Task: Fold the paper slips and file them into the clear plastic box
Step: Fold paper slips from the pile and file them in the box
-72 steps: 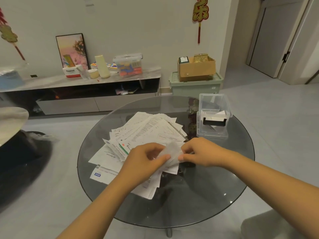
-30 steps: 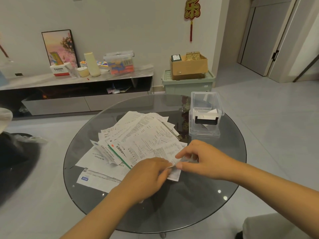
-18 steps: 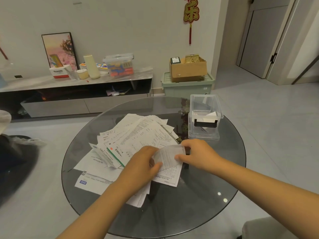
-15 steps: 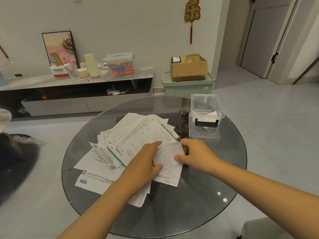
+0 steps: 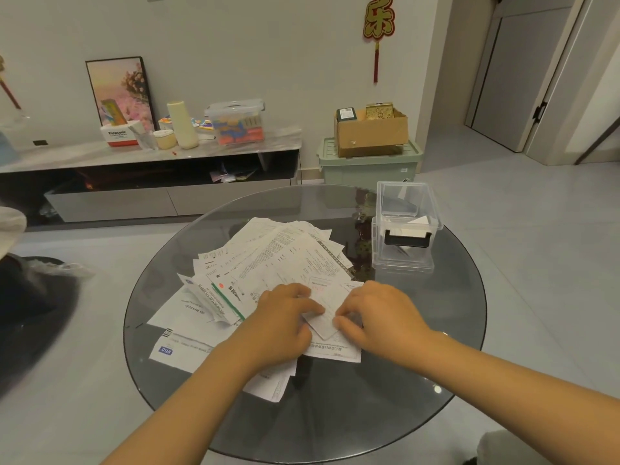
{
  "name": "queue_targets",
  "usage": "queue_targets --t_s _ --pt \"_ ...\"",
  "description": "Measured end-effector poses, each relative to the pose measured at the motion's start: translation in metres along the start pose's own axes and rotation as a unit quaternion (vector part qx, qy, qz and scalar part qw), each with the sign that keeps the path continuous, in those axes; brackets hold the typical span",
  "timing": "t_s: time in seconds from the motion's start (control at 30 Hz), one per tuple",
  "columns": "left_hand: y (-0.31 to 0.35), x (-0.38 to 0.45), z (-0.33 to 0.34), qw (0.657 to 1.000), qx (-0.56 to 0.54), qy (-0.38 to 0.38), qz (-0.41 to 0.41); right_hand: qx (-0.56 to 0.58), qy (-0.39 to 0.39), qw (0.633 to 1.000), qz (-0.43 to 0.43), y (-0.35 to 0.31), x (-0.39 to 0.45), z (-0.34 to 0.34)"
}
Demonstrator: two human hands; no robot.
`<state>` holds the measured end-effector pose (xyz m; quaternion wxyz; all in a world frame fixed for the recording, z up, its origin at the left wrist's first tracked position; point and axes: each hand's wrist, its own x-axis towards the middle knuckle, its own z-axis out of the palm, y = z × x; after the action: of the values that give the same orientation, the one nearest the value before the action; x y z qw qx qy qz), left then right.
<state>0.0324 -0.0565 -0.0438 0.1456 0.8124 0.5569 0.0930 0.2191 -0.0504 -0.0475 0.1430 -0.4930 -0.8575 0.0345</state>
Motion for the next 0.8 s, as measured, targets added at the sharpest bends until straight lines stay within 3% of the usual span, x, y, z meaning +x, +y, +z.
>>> queue_targets --t_s 0.3,0.43,0.6,0.8 --pt "0.010 -0.004 -0.002 0.996 -0.085 -0.018 -0.004 -0.049 -0.076 0.995 -0.034 0.002 -0.006 -0.010" --pt "0.009 -0.005 -0.001 0.998 -0.060 -0.015 0.021 -0.071 -0.070 0.993 -0.063 0.005 -0.005 -0.011" --pt "0.009 0.000 0.002 0.999 -0.002 -0.008 0.049 -0.022 -0.087 0.995 -0.051 0.009 -0.003 -0.014" --pt "0.019 0.005 -0.002 0.998 -0.041 0.048 0.012 0.076 -0.103 0.992 0.012 0.017 0.001 -0.018"
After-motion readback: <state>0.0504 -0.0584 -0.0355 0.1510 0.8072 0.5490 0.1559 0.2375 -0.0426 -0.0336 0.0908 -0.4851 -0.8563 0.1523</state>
